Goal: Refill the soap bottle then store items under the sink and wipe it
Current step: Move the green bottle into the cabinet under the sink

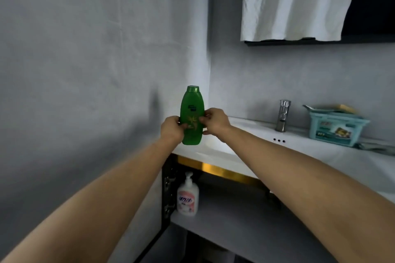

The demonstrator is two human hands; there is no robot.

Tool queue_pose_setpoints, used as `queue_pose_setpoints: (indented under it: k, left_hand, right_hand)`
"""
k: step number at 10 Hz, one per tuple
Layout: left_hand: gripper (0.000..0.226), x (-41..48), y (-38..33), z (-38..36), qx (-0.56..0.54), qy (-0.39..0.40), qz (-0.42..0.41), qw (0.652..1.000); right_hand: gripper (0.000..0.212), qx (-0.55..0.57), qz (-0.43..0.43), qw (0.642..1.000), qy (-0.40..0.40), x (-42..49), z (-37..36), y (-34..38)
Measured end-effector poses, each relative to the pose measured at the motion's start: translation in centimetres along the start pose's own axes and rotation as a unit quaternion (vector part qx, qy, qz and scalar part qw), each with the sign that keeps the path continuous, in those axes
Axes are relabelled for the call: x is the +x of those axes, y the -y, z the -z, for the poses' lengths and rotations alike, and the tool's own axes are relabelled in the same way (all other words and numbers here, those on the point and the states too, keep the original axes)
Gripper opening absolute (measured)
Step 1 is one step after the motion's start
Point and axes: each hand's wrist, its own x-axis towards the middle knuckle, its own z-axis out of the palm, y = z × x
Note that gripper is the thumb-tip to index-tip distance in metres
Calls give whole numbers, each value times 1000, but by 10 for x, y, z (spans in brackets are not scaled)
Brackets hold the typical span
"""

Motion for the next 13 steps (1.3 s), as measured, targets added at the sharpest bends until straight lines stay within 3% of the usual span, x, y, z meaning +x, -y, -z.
queue_pose_setpoints:
  k: [2,4,5,6,7,8,9,10,11,12,13]
  left_hand:
    - [25,-46,35,21,-4,-19,15,1000]
    - [15,-79,96,3,22,26,45,998]
    - [6,-88,121,-18,51,48,49,996]
    - [17,-92,144,-45,65,79,59,993]
    - [21,-93,163,-74,75,109,68,989]
    - [14,-89,181,-104,93,140,87,982]
    - [24,-82,199,-132,106,167,104,975]
    - [28,-76,211,-155,127,184,116,968]
    - [27,-64,221,-178,146,198,140,959]
    - [27,-52,222,-192,152,211,139,956]
    - [30,-32,229,-208,194,209,123,950]
  right_hand:
    - [29,39,-23,998,44,-45,-30,-12]
    - [24,13,-69,994,79,-81,-57,-68]
    - [29,1,-87,993,78,-90,-62,-102]
    - [27,4,-131,989,74,-93,-65,-138]
    - [4,-5,-166,984,65,-92,-65,-173]
    - [23,-50,-189,978,66,-85,-64,-208]
    - [22,-104,-200,971,73,-81,-64,-239]
    - [3,-129,-212,965,80,-72,-65,-261]
    - [6,-137,-227,961,73,-60,-66,-282]
    - [29,-165,-227,956,81,-44,-70,-304]
    - [33,-166,-236,954,86,-27,-76,-327]
